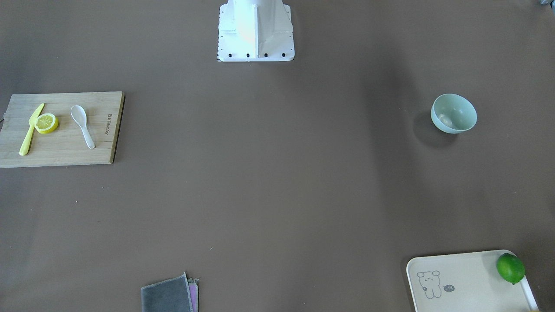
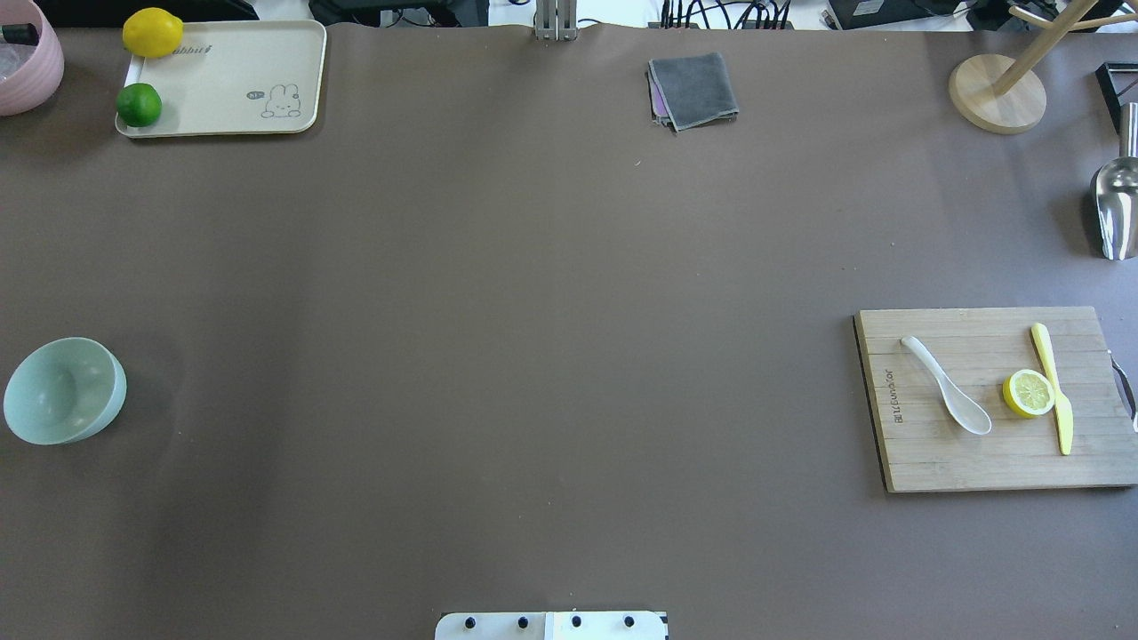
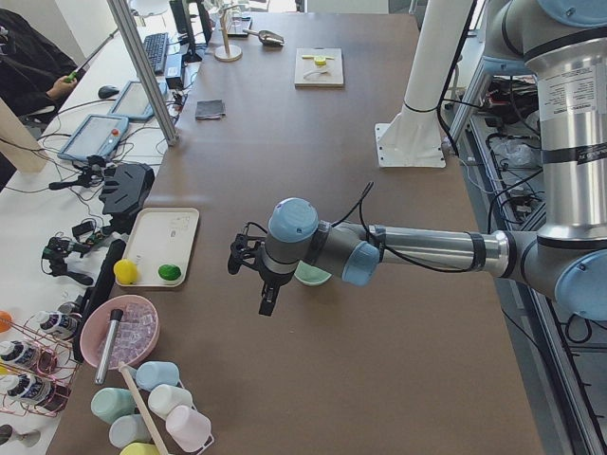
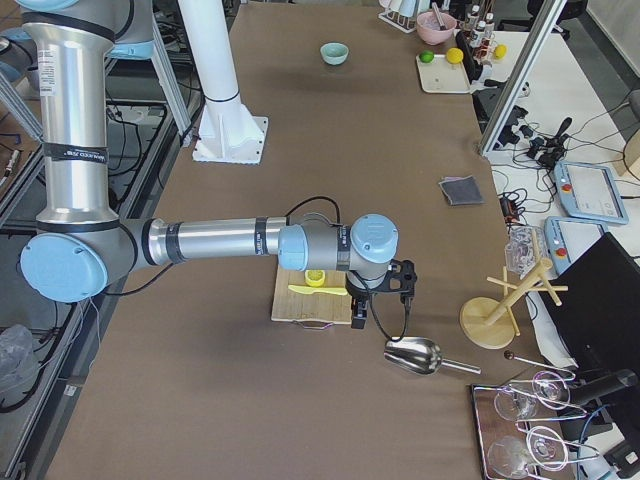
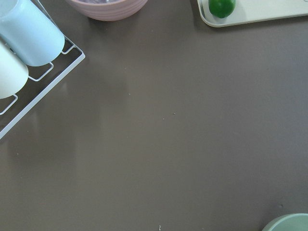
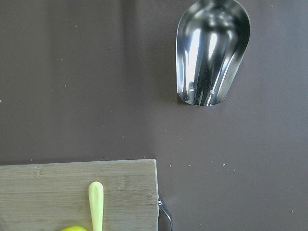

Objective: Place spoon in bowl

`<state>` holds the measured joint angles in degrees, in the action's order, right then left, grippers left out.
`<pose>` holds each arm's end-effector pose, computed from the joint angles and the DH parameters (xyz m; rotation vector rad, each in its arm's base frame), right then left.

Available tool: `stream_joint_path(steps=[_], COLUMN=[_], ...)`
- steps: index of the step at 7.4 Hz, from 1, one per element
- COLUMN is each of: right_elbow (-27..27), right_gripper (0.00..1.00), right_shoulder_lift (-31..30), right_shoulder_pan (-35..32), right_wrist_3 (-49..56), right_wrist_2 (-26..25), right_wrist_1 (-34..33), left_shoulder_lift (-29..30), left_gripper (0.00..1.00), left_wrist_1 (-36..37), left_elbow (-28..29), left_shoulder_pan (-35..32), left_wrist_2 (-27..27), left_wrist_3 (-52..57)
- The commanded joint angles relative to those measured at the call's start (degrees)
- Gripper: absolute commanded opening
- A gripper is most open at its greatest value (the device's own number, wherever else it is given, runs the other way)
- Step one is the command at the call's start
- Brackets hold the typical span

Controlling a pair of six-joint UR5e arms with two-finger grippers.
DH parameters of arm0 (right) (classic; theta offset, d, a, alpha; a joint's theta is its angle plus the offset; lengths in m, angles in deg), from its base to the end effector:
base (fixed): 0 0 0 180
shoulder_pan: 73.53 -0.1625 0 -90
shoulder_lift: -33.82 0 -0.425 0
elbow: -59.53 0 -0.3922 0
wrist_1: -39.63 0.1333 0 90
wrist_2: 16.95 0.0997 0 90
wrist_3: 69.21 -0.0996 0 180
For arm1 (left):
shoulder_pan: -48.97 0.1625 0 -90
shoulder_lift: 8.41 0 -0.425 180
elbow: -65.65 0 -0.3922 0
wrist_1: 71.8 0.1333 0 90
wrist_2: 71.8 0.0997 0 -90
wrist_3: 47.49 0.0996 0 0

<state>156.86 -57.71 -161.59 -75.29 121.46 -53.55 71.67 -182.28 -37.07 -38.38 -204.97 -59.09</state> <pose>0.0425 -0.4832 0.6092 -0.0162 -0.8458 0.0486 -0.0448 -0.4414 0.5893 0.2914 0.7843 0.0061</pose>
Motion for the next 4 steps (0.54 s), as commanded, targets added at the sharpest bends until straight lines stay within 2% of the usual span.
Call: stream_joint_path(steps=[1, 2, 3, 4], right_elbow=[1.10, 1.45, 0.94, 1.11], right_gripper=[1.00, 1.00, 1.00, 1.00], right_shoulder_lift=[0.55, 2.04, 3.97, 4.94], right_shoulder_pan=[0.00, 0.52, 3.92, 4.13], right_wrist_3=[0.02, 0.10, -0.42, -0.42], right_wrist_2=[0.11, 0.11, -0.42, 0.01], right_wrist_1=[0.01, 0.01, -0.07, -0.07], left_shoulder_lift=[0.60, 0.69, 0.26, 0.25], left_gripper=[0.98, 0.98, 0.98, 0.98], left_wrist_1=[-2.71, -5.86, -6.94, -7.12], left_elbow=[-0.37, 0.06, 0.33, 0.94], left_shoulder_pan=[0.25, 0.95, 3.83, 4.03], left_wrist_2=[-0.07, -0.07, -0.50, -3.64], left_wrist_3=[-0.01, 0.08, -0.01, -0.62])
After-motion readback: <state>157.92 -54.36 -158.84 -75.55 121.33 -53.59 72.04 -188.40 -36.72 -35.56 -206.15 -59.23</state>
